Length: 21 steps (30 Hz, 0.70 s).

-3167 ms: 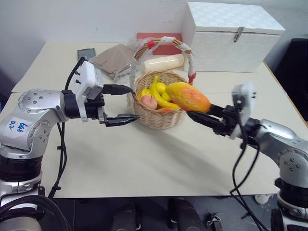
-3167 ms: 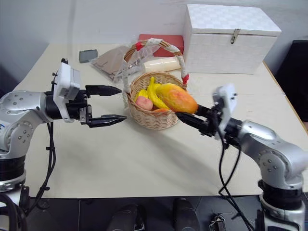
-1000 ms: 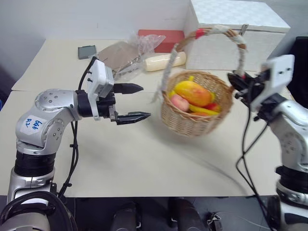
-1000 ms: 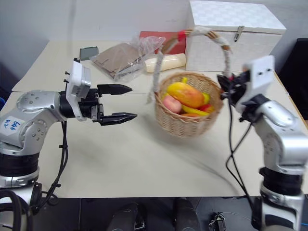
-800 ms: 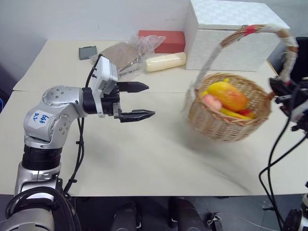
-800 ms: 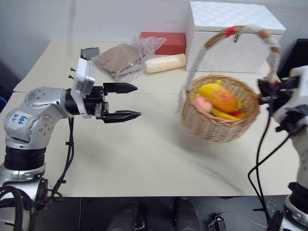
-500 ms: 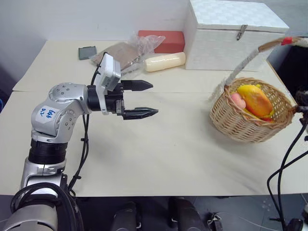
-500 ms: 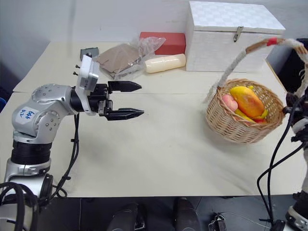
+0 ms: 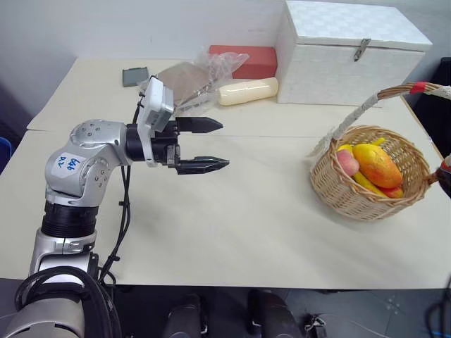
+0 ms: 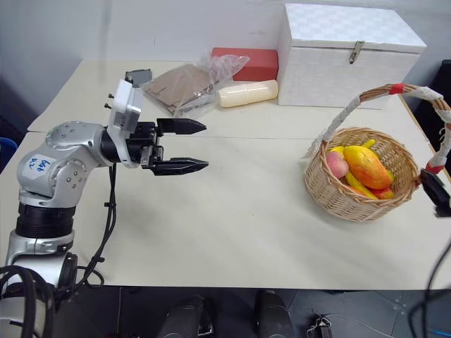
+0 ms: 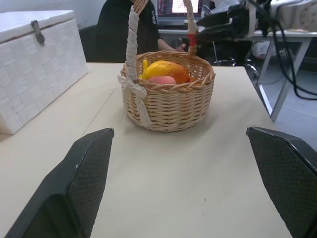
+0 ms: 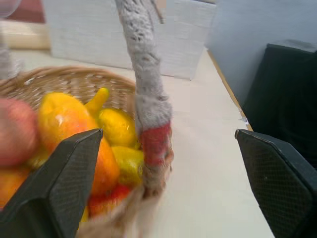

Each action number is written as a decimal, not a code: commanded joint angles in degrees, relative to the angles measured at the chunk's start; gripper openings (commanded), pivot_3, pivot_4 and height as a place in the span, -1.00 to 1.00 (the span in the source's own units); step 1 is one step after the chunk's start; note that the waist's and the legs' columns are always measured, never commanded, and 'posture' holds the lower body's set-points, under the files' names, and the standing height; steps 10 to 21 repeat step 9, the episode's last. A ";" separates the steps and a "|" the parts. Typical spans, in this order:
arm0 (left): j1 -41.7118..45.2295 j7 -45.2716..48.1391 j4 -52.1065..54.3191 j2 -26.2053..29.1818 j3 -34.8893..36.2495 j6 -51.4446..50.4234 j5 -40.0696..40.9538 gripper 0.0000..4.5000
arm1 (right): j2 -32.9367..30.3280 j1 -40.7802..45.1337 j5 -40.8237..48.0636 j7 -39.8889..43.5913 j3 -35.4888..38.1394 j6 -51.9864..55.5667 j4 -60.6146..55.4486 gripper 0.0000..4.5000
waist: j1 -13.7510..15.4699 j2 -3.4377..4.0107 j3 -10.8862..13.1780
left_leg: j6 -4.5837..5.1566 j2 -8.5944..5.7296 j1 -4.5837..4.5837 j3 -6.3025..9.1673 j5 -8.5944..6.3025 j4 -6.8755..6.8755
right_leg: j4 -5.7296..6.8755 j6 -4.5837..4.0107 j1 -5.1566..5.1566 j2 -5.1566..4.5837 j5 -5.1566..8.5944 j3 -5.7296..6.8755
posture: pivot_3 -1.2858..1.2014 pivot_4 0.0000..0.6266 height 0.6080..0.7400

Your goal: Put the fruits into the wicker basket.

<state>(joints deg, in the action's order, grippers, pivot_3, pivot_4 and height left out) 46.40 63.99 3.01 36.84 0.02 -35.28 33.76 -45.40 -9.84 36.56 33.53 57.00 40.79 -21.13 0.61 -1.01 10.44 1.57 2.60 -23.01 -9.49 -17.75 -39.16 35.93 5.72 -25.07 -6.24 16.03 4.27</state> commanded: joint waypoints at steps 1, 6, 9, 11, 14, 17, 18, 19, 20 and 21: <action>0.68 2.11 -1.10 0.60 1.20 1.70 0.45 1.00 | -5.18 -7.36 5.48 10.54 12.36 5.03 0.28 0.98 | 0.03 -0.01 0.00 | 0.02 -0.01 0.14 0.06 -0.02 0.00 | -0.07 0.00 0.19 0.00 0.00 0.04 | 0.03 -0.52 1.00; 1.09 4.83 -3.18 0.90 1.49 2.72 0.74 1.00 | -11.52 -20.32 11.41 26.34 28.25 12.93 10.59 0.98 | 0.04 -0.02 0.01 | 0.11 0.10 0.72 0.17 -0.24 0.15 | -0.36 -0.03 0.89 0.01 0.02 0.12 | 0.03 -0.52 1.00; 1.38 5.27 -3.75 0.21 1.54 3.18 0.83 1.00 | -12.75 -21.94 13.19 28.98 31.20 14.94 12.94 0.98 | -0.02 -0.04 0.01 | 0.19 0.09 0.76 0.20 -0.28 0.13 | -0.38 -0.03 0.96 -0.09 0.01 0.13 | 0.03 -0.52 1.00; 1.38 5.27 -3.75 0.21 1.54 3.18 0.83 1.00 | -12.75 -21.94 13.19 28.98 31.20 14.94 12.94 0.98 | -0.02 -0.04 0.01 | 0.19 0.09 0.76 0.20 -0.28 0.13 | -0.38 -0.03 0.96 -0.09 0.01 0.13 | 0.03 -0.52 1.00; 1.38 5.27 -3.75 0.21 1.54 3.18 0.83 1.00 | -12.75 -21.94 13.19 28.98 31.20 14.94 12.94 0.98 | -0.02 -0.04 0.01 | 0.19 0.09 0.76 0.20 -0.28 0.13 | -0.38 -0.03 0.96 -0.09 0.01 0.13 | 0.03 -0.52 1.00; 1.38 5.27 -3.75 0.21 1.54 3.18 0.83 1.00 | -12.75 -21.94 13.19 28.98 31.20 14.94 12.94 0.98 | -0.02 -0.04 0.01 | 0.19 0.09 0.76 0.20 -0.28 0.13 | -0.38 -0.03 0.96 -0.09 0.01 0.13 | 0.03 -0.52 1.00; 1.38 5.27 -3.75 0.21 1.54 3.18 0.83 1.00 | -12.75 -21.94 13.19 28.98 31.20 14.94 12.94 0.98 | -0.02 -0.04 0.01 | 0.19 0.09 0.76 0.20 -0.28 0.13 | -0.38 -0.03 0.96 -0.09 0.01 0.13 | 0.03 -0.52 1.00; 1.38 5.27 -3.75 0.21 1.54 3.18 0.83 1.00 | -12.75 -21.94 13.19 28.98 31.20 14.94 12.94 0.98 | -0.02 -0.04 0.01 | 0.19 0.09 0.76 0.20 -0.28 0.13 | -0.38 -0.03 0.96 -0.09 0.01 0.13 | 0.03 -0.52 1.00; 1.38 5.27 -3.75 0.21 1.54 3.18 0.83 1.00 | -12.75 -21.94 13.19 28.98 31.20 14.94 12.94 0.98 | -0.02 -0.04 0.01 | 0.19 0.09 0.76 0.20 -0.28 0.13 | -0.38 -0.03 0.96 -0.09 0.01 0.13 | 0.03 -0.52 1.00; 1.38 5.27 -3.75 0.21 1.54 3.18 0.83 1.00 | -12.75 -21.94 13.19 28.98 31.20 14.94 12.94 0.98 | -0.02 -0.04 0.01 | 0.19 0.09 0.76 0.20 -0.28 0.13 | -0.38 -0.03 0.96 -0.09 0.01 0.13 | 0.03 -0.52 1.00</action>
